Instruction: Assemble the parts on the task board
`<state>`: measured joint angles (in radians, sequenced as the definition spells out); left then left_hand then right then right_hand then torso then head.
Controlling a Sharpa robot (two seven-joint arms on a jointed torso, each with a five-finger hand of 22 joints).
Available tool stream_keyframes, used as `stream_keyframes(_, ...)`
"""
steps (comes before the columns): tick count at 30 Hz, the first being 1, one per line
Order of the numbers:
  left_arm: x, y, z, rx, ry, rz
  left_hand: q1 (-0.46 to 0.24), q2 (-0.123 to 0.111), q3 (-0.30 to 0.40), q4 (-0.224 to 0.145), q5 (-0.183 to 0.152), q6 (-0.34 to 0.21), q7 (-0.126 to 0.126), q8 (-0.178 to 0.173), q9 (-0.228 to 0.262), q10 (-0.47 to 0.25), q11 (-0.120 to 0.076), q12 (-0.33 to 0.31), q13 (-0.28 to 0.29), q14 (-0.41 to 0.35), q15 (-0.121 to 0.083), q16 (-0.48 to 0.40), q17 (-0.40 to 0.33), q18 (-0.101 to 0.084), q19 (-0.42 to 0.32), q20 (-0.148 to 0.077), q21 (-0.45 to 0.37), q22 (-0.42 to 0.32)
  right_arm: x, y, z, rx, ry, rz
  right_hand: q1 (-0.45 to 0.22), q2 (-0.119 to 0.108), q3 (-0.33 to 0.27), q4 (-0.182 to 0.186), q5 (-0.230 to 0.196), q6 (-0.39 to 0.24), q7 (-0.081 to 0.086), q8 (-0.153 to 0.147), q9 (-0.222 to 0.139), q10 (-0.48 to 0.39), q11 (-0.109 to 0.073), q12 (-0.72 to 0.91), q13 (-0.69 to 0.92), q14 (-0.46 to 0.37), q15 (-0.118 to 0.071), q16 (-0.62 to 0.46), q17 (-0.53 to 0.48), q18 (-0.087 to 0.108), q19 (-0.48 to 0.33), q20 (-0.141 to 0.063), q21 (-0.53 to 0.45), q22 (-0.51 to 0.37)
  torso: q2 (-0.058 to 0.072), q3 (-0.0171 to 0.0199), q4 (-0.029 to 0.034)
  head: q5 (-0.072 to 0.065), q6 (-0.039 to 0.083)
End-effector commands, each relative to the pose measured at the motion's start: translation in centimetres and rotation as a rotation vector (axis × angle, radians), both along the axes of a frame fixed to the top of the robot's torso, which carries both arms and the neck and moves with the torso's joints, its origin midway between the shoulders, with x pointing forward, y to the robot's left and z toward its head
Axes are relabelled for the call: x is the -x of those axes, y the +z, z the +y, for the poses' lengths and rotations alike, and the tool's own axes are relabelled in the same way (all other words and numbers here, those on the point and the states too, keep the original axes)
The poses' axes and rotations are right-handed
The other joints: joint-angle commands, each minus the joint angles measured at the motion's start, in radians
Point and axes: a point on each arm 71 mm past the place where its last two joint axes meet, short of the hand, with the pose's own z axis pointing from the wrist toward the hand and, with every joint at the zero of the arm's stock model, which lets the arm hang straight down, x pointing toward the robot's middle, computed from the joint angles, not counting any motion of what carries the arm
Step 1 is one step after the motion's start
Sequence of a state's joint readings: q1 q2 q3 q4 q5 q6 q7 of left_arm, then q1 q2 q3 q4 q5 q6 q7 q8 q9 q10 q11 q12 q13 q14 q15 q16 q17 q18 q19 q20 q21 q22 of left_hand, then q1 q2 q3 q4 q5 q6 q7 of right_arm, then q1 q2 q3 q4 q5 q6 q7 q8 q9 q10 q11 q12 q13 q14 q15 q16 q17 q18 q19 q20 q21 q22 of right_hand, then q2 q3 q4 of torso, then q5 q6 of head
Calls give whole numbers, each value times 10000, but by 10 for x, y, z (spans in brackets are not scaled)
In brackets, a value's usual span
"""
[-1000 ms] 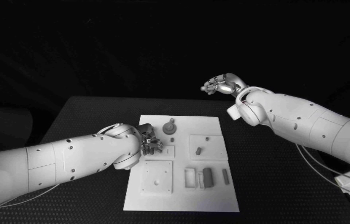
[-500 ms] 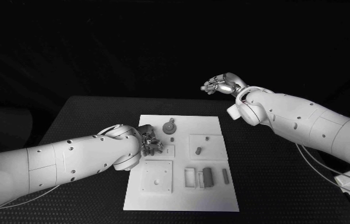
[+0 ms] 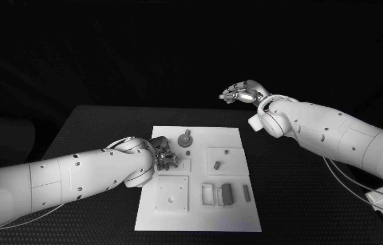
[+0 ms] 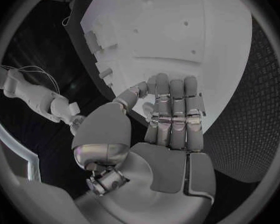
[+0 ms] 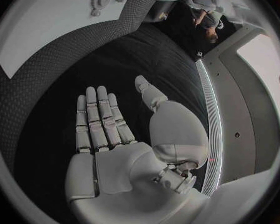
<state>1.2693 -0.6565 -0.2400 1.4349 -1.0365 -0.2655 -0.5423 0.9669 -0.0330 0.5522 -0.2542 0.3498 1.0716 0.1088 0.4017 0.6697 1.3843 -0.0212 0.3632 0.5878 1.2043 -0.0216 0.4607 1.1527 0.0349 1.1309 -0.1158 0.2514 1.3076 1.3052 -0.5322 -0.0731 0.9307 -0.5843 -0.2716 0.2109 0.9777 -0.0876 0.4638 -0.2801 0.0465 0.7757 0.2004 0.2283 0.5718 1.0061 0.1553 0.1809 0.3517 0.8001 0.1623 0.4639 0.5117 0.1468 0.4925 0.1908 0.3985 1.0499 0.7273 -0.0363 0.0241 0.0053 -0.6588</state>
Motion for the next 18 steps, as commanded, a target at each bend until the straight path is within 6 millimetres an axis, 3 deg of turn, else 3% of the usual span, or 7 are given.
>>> stream_keyframes(1, 1, 2, -3, 160, -132, -274, 14, 81, 68, 15, -43, 744, -695, 42, 10, -129, -38, 9, 13, -75, 22, 70, -9, 121, -51, -29, 25, 229, 0, 0, 0, -63, 124, 45, -21, 54, -55, -5, 8, -88, 17, 30, -10, 104, 0, -66, -15, 20, 76, -56, 13, -129, -64, -30, -40, 16, 0, -3, -7, -5, -8)
stream_keyframes(18, -1, 1, -2, 59, -181, -369, 27, 76, 75, 7, -50, 748, -695, 39, 10, -126, -40, 12, 15, -72, 20, 78, -11, 123, -46, -31, 30, 231, 0, 0, 0, -63, 127, 50, -31, 54, -58, -7, 8, -90, 18, 32, -14, 108, -1, -68, -40, 18, 77, -68, 16, -127, -69, -29, -48, 19, -3, 6, 0, 8, -38)
